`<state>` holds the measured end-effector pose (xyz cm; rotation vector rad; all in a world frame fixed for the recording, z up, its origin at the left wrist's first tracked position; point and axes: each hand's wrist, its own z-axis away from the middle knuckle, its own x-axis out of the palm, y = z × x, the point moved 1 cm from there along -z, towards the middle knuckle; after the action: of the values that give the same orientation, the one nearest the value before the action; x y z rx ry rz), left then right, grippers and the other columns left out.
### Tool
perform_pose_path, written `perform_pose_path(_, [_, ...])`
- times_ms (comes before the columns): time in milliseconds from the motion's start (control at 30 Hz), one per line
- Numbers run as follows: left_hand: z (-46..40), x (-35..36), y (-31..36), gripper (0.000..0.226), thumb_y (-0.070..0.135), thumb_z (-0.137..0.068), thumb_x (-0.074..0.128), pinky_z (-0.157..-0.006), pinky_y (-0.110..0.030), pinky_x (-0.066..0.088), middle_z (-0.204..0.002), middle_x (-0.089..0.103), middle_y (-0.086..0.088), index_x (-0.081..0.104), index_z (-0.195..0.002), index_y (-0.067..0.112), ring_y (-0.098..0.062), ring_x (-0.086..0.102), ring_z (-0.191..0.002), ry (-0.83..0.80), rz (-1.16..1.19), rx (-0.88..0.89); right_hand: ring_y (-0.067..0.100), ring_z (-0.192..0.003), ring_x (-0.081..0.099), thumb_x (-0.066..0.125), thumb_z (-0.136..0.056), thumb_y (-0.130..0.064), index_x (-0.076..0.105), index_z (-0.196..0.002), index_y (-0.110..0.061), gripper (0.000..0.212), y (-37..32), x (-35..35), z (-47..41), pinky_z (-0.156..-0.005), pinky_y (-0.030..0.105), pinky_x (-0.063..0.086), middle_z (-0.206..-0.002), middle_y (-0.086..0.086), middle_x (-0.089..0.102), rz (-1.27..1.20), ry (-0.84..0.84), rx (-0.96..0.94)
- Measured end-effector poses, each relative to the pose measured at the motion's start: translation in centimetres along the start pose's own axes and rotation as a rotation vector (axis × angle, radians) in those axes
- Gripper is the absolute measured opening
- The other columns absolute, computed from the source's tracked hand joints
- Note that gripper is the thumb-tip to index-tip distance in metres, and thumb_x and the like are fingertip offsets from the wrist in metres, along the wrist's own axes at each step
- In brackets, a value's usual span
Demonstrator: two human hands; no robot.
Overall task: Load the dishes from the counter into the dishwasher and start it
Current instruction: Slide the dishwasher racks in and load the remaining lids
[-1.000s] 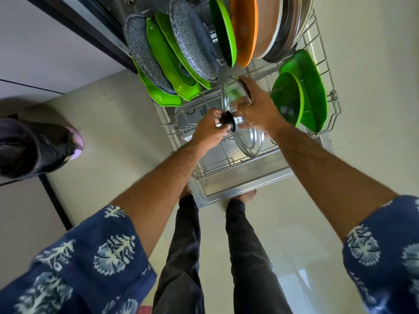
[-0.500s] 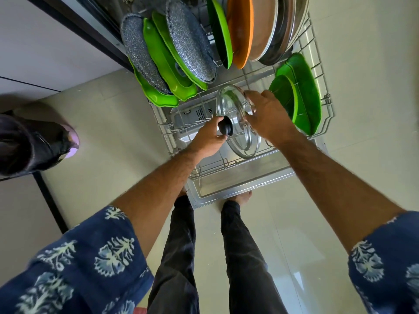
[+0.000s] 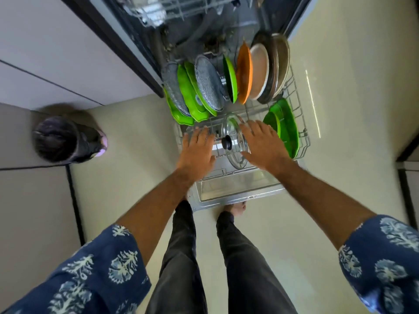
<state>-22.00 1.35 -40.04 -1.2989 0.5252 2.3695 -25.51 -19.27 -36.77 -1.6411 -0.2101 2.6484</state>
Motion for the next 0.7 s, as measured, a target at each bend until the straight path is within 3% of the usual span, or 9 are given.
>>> perform_pose_path(100, [5.7,-3.7,-0.7,0.078,0.049,-0.096,0.044,-0.12,-0.063,0.007,-0.167,0.007,-0.016,0.014,-0.159,0.014,-0.037,0.004,-0.154,0.095,-0.095,-0.072,0.036,-0.151,0.011,0.054,-0.092,-0.056,0.008,-0.158,-0.016,0.09,-2.7,-3.5,2.6,-0.12,0.056,0.016,-0.165,0.014,0.01,0.063,-0.008,-0.067])
perform_pose_path(267, [16.6,-8.4,-2.5,0.079,0.055,-0.096,0.038,-0.118,-0.067,0.011,-0.166,0.01,-0.019,0.018,-0.159,0.011,-0.042,0.009,-0.153,0.226,-0.119,-0.164,0.034,-0.153,-0.005,0.04,-0.095,-0.064,-0.003,-0.159,-0.018,0.09,-9.0,-8.9,6.9,-0.12,0.061,0.004,-0.166,0.014,-0.008,0.203,0.032,-0.229])
perform_pose_path(567, [36.6,-12.0,-9.9,0.081,0.06,-0.098,0.033,-0.119,-0.066,0.003,-0.167,-0.002,-0.016,0.01,-0.16,0.013,-0.041,-0.006,-0.153,0.386,-0.069,-0.492,0.03,-0.154,0.001,0.044,-0.092,-0.065,0.001,-0.16,-0.019,0.093,-26.9,-17.3,13.0,-0.12,0.059,0.005,-0.167,0.01,-0.002,0.259,0.241,-0.518])
perform_pose_path(700, [47.7,-12.1,-14.5,0.084,0.059,-0.095,0.042,-0.12,-0.065,0.002,-0.168,0.0,-0.014,0.013,-0.16,0.014,-0.04,-0.003,-0.153,0.479,-0.044,-0.649,0.03,-0.153,0.007,0.043,-0.092,-0.065,0.001,-0.159,-0.015,0.094,-37.2,-19.0,16.3,-0.12,0.059,0.007,-0.167,0.011,0.004,0.328,0.31,-0.668])
